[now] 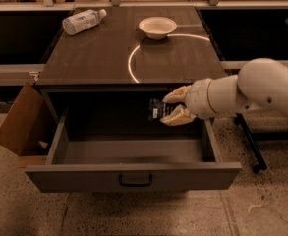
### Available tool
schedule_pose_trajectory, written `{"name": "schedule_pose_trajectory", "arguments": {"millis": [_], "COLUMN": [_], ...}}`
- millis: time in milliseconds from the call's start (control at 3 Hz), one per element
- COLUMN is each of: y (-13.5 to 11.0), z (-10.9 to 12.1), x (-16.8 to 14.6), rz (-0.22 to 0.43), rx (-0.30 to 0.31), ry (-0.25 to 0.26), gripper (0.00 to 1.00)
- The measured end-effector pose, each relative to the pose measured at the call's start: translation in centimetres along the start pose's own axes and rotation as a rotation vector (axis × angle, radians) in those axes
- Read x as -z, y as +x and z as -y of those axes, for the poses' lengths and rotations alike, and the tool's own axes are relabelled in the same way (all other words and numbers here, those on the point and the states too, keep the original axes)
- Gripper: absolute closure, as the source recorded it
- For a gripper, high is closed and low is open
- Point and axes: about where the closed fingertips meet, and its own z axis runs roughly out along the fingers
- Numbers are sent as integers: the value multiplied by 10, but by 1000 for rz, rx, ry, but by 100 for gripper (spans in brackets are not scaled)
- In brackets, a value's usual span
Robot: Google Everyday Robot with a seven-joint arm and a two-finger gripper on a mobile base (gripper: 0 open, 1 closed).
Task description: Pick rxbar blueberry from top drawer and place on counter
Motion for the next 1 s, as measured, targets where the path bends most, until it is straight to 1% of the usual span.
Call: {"name": "schedule_pose_trajectory", "arguments": {"millis": [333, 667, 1000], "y": [-31, -31, -38], "z": [30, 30, 51], "x": [44, 44, 43], "rz": [-20, -20, 16], "rx": [113, 113, 100], "ry": [83, 83, 120], "gripper": [100, 100, 100]}}
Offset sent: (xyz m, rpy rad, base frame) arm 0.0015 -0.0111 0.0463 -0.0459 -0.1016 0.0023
